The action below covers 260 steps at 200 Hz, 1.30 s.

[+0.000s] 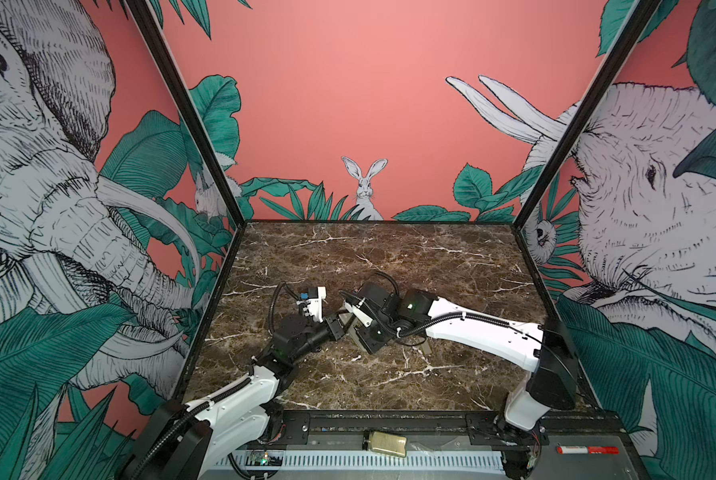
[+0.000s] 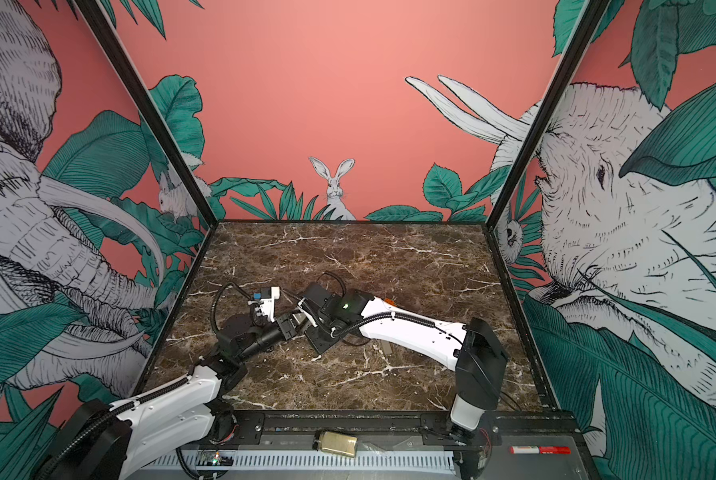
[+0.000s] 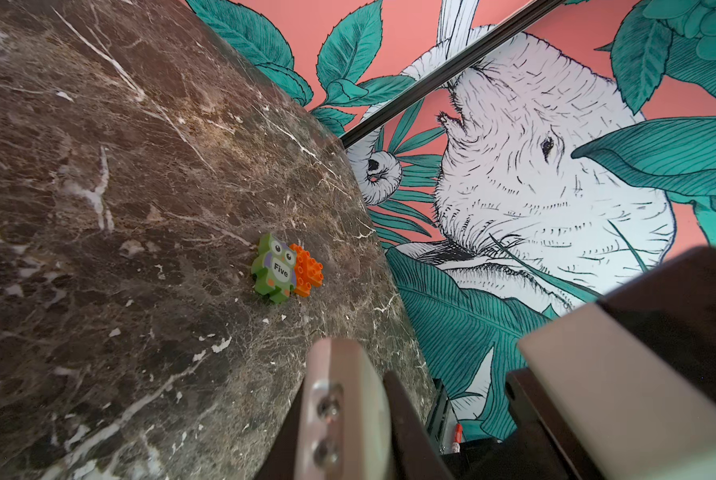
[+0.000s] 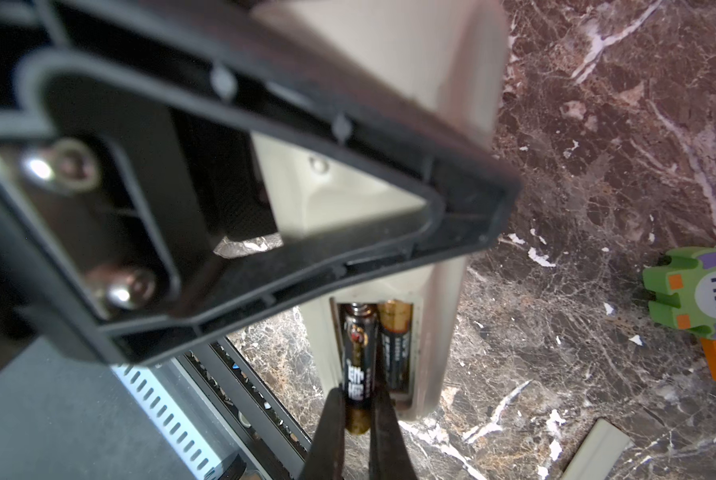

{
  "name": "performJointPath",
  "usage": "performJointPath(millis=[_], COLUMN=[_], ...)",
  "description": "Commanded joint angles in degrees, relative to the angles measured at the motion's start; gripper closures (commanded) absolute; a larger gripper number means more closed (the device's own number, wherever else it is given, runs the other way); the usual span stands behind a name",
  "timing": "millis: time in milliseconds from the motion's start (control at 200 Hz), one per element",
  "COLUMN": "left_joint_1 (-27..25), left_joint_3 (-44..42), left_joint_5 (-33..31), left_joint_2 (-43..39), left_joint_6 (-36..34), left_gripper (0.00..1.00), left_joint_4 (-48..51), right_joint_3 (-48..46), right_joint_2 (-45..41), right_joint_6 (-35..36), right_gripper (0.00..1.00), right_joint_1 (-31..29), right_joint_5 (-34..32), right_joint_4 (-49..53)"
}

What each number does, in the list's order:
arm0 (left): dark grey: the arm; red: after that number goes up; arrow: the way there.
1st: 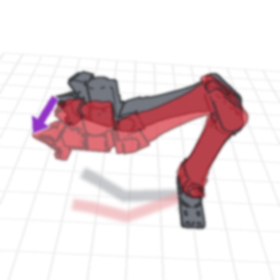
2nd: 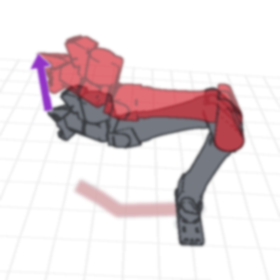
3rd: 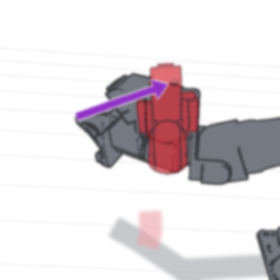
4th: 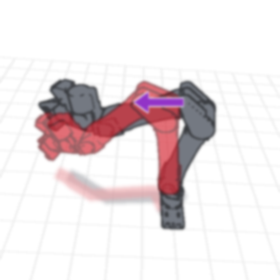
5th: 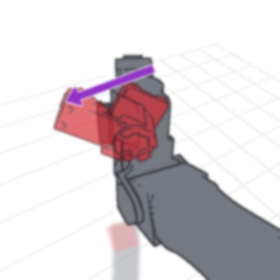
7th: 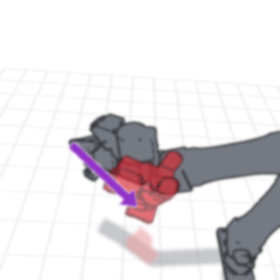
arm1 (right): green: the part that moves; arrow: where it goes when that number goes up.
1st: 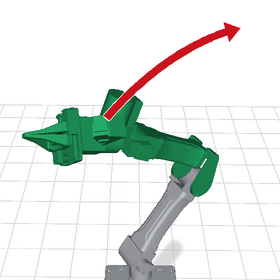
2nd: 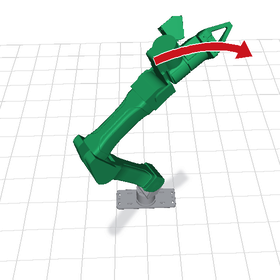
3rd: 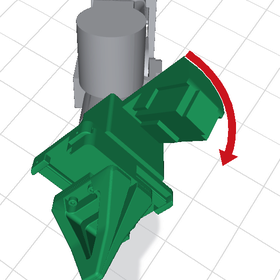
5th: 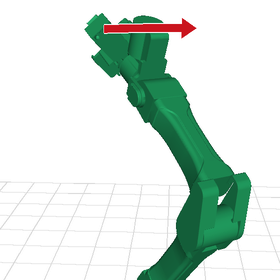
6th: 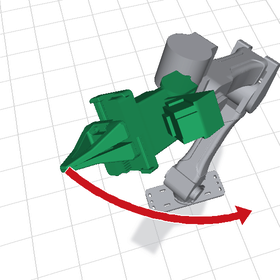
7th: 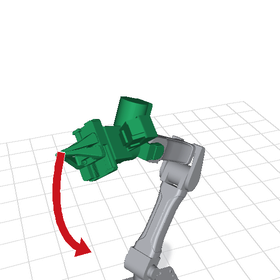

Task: Load the batteries into the remote control
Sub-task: 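Lower the battery into the remote's compartment and open the right gripper, then raise the right gripper and reposition it over the seated batteries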

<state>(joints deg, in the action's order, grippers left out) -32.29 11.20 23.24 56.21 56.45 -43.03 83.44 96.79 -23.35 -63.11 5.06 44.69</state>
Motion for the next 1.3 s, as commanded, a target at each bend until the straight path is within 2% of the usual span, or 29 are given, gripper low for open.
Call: performJointPath(millis=[0, 805, 1135, 1295], left_joint_1=[-0.49, -0.58, -0.57, -0.67], left_joint_3=[0.24, 0.37, 0.22, 0.4], left_joint_5=[1.89, 1.98, 2.44, 3.18], left_joint_2=[0.21, 0.92, 1.82, 2.11], left_joint_6=[1.47, 1.8, 1.75, 2.09], left_gripper=[1.0, 1.0, 1.0, 1.0], left_joint_4=[-5.11, -5.38, -4.99, -4.63], right_joint_3=[2.02, 1.96, 1.43, -0.34], right_joint_2=[0.61, -1.87, -4.61, -9.83], right_joint_6=[0.47, 0.68, 0.5, 0.88], right_gripper=[0.93, 0.74, 0.61, 0.54], right_joint_1=[-0.17, -0.22, -0.26, -0.26], right_joint_5=[-1.46, -3.43, -5.43, -6.83], right_joint_4=[0.45, 0.62, -1.16, -3.51])
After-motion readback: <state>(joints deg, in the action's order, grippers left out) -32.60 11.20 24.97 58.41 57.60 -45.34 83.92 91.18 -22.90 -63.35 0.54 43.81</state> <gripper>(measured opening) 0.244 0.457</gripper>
